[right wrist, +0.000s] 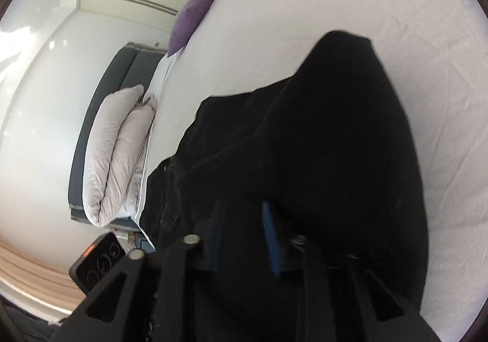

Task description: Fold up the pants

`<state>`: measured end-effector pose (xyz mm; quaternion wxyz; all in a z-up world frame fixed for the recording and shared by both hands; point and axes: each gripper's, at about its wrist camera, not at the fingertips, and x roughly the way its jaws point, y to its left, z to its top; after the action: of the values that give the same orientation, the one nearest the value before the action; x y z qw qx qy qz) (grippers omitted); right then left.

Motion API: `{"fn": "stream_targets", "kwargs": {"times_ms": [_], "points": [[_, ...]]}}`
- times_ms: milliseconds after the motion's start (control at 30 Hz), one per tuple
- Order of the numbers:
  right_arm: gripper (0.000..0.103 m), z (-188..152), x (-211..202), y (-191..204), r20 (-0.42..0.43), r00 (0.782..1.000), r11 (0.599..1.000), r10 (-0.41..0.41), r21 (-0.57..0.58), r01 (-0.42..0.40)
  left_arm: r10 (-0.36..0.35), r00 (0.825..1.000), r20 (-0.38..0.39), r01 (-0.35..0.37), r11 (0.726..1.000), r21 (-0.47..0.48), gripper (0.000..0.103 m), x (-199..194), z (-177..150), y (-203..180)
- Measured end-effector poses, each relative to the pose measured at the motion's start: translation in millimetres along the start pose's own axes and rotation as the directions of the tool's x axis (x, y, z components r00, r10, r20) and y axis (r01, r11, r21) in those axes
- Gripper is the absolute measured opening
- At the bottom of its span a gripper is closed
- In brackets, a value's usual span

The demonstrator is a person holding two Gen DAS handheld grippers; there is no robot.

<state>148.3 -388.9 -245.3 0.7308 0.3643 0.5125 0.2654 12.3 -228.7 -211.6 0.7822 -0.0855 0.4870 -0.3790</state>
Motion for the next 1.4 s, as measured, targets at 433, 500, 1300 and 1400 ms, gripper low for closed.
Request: {"fn": "stream_targets", "kwargs": {"times_ms": [433,500,1300,1400], "points": [[0.064,24,14,56,-0.076,0.996,0.994,0.048,-0.098,-0.055,-0.085,0.988,0.131,0.082,0.996,0.023,0.1,-29,21,-23],[0.064,30,28,48,-0.119,0.991,0.996,0.056,-0.064,-0.064,-0.105,0.99,0.094,0.103,0.994,0.027,0.1,-16,21,-29],[0.069,-70,13,65,-0.028,0.998,0.988,0.058,-0.139,-0.061,0.422,0.838,0.345,-0.17,0.804,-0.57,0.101,-229,-118,87],[0.052,-70,26,41,0.0,1.0,0.997,-0.006,-0.079,0.006,0.469,0.822,0.323,-0.149,0.724,-0.673,0.101,-239,-138,114]]}}
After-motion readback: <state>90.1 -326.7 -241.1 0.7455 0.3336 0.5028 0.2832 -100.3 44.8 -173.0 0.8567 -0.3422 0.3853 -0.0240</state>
